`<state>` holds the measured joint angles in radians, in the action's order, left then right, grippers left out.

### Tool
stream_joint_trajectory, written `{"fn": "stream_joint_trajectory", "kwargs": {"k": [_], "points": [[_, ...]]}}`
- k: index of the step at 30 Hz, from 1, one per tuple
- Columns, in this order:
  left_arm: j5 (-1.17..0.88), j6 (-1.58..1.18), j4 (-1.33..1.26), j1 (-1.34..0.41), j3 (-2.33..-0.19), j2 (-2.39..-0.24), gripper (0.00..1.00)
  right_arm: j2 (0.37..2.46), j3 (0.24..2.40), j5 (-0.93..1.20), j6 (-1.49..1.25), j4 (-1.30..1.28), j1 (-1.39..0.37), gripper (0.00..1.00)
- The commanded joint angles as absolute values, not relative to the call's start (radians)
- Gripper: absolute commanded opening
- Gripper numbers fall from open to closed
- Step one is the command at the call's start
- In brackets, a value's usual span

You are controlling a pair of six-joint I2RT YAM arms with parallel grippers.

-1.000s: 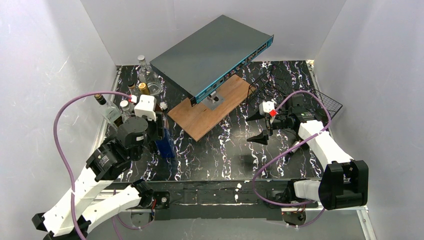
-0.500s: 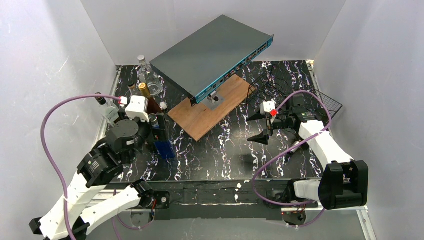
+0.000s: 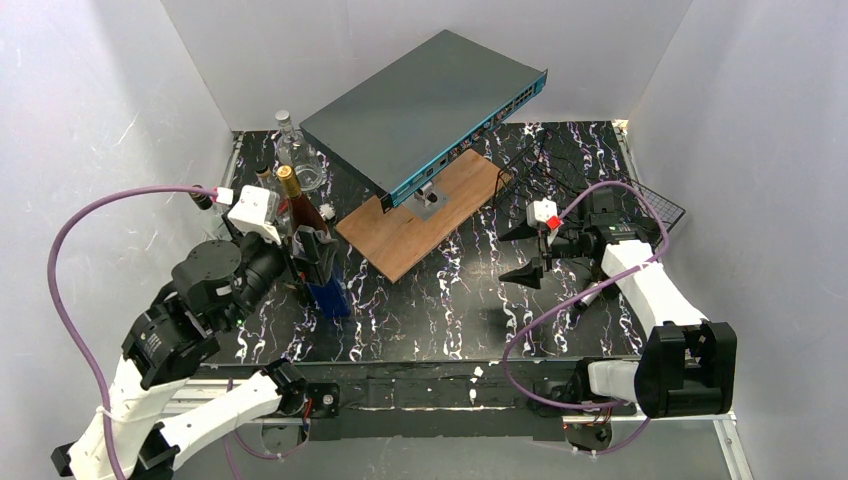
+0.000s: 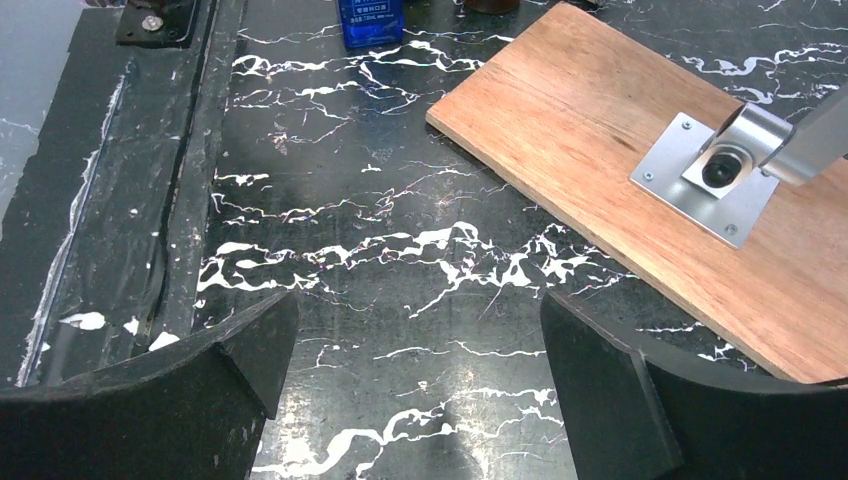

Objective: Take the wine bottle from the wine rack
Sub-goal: Place the wine bottle at the center of the board, then pick up the wine bottle from the wine rack.

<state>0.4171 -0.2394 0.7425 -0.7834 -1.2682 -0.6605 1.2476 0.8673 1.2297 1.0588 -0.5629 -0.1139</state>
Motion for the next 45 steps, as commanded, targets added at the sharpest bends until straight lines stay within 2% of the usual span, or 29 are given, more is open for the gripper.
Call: {"fn": "stream_joint_trajectory", "kwargs": {"k": [1,11,16,20,23,29,35,45], "points": [[0.288,-0.219,0.757,-0.783,-1.351,-0.688,0.98,1.228,0.864,1.277,1.075,-0.594,-0.085,1.00],[0.024,-0.210,0.743,-0.782,-1.440,-0.794,0.98,1.221,0.911,1.234,1.085,-0.672,-0.042,1.00],[-0.313,-0.229,0.605,-0.783,-1.417,-0.959,0.98,1.196,1.087,1.006,1.255,-0.995,-0.041,1.00],[-0.545,-0.237,0.437,-0.782,-1.353,-1.101,0.98,1.054,1.090,0.865,1.150,-0.990,-0.040,1.00],[-0.655,-0.149,0.348,-0.799,-1.291,-1.168,0.98,1.033,1.142,0.760,1.147,-1.051,-0.012,1.00],[-0.591,-0.019,0.303,-0.877,-1.199,-1.209,0.98,1.051,1.187,0.742,1.158,-1.107,0.061,1.00],[-0.593,-0.063,0.177,-0.890,-1.084,-1.191,0.98,1.108,1.232,0.724,1.252,-1.212,0.084,1.00],[-0.535,-0.085,0.114,-0.890,-1.007,-1.178,0.98,1.216,1.344,0.533,1.487,-1.356,0.100,1.00]]}}
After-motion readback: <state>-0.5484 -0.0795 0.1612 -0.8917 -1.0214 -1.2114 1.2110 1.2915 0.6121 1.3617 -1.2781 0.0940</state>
